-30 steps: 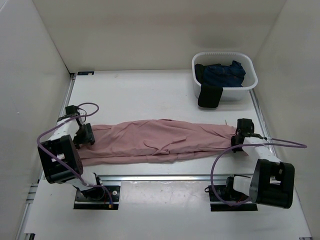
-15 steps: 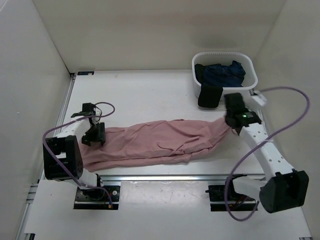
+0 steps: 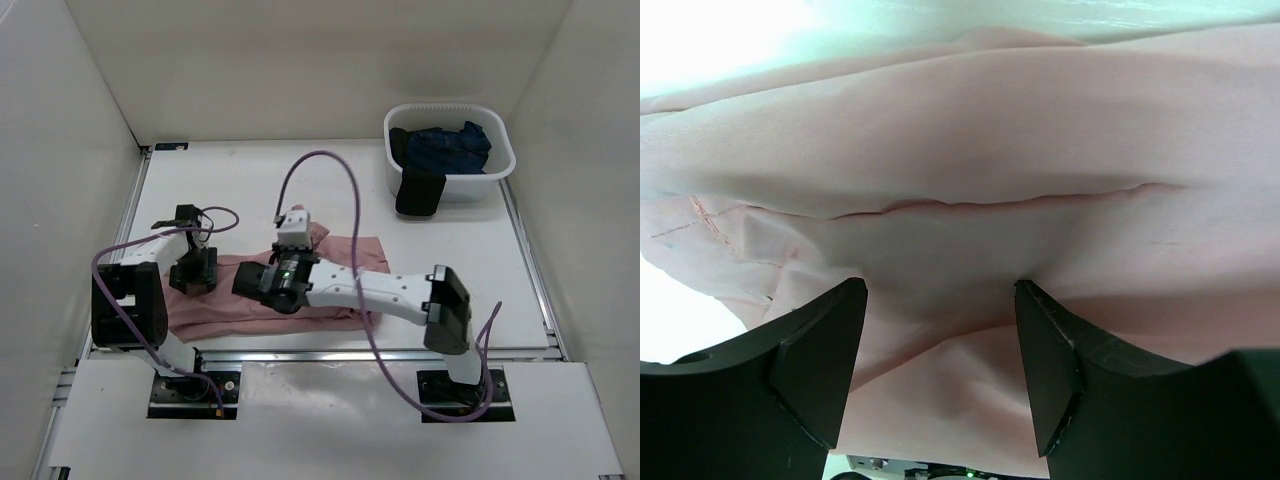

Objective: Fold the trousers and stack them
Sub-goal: Fold the trousers

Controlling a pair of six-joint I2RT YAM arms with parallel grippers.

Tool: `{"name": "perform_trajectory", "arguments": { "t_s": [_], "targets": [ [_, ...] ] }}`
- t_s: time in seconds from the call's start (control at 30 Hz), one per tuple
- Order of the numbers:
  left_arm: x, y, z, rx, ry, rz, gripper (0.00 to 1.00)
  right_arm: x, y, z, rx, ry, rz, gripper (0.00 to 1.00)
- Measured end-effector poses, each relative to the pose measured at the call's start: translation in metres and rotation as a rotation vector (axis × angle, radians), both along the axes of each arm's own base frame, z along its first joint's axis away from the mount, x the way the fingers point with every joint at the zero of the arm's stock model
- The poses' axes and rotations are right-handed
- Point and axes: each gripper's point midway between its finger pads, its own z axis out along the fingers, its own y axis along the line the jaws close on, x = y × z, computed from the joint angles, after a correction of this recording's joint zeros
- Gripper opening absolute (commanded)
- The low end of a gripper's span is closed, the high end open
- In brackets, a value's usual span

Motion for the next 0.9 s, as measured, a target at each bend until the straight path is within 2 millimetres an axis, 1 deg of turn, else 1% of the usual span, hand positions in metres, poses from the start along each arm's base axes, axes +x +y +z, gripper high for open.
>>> {"name": "perform_trajectory", "arguments": {
  "t_s": [0.03,0.13,0.17,0.2,0.27,0.3,0.33,0.37,0.4,0.43,0.47,0.53,0.57,0.6,0.63,0.67,0.7,0.73,0.8,0.83,0.87,0.9],
  "targets": [
    [0.0,0.0,0.0,0.0,0.001,-0.001,0.73,-0.005,0.01,-0.006,-0.02,0.003,0.014,0.0],
    [0.0,-0.001,0.001,0.001,0.0,-0.003,0.73,-0.014,0.023,-0.021,-0.078,0.03,0.065,0.0],
    [0.0,-0.001,0.0,0.001,0.004,-0.003,0.73,-0.015,0.027,-0.025,-0.086,0.043,0.083,0.03],
    [-0.001,0.0,-0.001,0.002,0.009,-0.003,0.74,-0.015,0.03,-0.027,-0.091,0.055,0.098,0.09],
    [-0.002,0.0,-0.003,0.003,0.022,-0.003,0.74,-0.012,0.037,-0.031,-0.081,0.083,0.123,0.24],
    [-0.002,0.0,-0.005,0.003,0.027,-0.003,0.74,-0.012,0.04,-0.033,-0.078,0.103,0.137,0.39],
    [-0.003,0.0,-0.005,0.003,0.032,-0.003,0.74,-0.011,0.045,-0.036,-0.07,0.128,0.157,0.47],
    [-0.003,0.0,-0.006,0.003,0.036,-0.003,0.74,-0.011,0.05,-0.04,-0.083,0.16,0.198,0.6],
    [-0.004,0.0,-0.006,0.004,0.038,-0.002,0.74,-0.011,0.056,-0.044,-0.086,0.187,0.236,0.64],
    [-0.004,0.0,-0.006,0.004,0.039,-0.002,0.74,-0.012,0.064,-0.048,-0.094,0.22,0.289,0.64],
    [-0.003,0.0,-0.005,0.005,0.038,-0.002,0.74,-0.016,0.073,-0.051,-0.107,0.254,0.358,0.67],
    [0.0,0.0,-0.002,0.007,0.03,-0.002,0.74,-0.028,0.087,-0.051,-0.142,0.291,0.482,0.69],
    [0.002,0.001,-0.001,0.007,0.023,-0.002,0.75,-0.036,0.095,-0.047,-0.157,0.299,0.545,0.69],
    [0.005,0.001,0.0,0.007,0.016,-0.002,0.75,-0.044,0.103,-0.042,-0.163,0.3,0.598,0.73],
    [0.006,0.001,0.001,0.009,0.012,-0.002,0.75,-0.053,0.111,-0.035,-0.156,0.295,0.648,0.73],
    [0.007,0.001,0.002,0.011,0.009,-0.001,0.75,-0.061,0.115,-0.027,-0.146,0.289,0.687,0.73],
    [0.008,0.002,0.003,0.016,0.008,-0.001,0.75,-0.068,0.115,-0.019,-0.134,0.28,0.715,0.73],
    [0.008,0.003,0.004,0.019,0.007,0.0,0.75,-0.074,0.11,-0.012,-0.116,0.272,0.73,0.68],
    [0.01,0.004,0.006,0.026,0.003,0.001,0.75,-0.074,0.087,0.0,-0.086,0.27,0.714,0.63],
    [0.012,0.005,0.008,0.03,-0.003,0.001,0.75,-0.067,0.073,0.003,-0.063,0.272,0.683,0.56],
    [0.014,0.005,0.01,0.032,-0.007,0.001,0.75,-0.057,0.06,0.004,-0.045,0.278,0.645,0.56],
    [0.016,0.005,0.012,0.033,-0.011,0.002,0.75,-0.043,0.044,0.001,-0.025,0.29,0.591,0.58]
  ]
}}
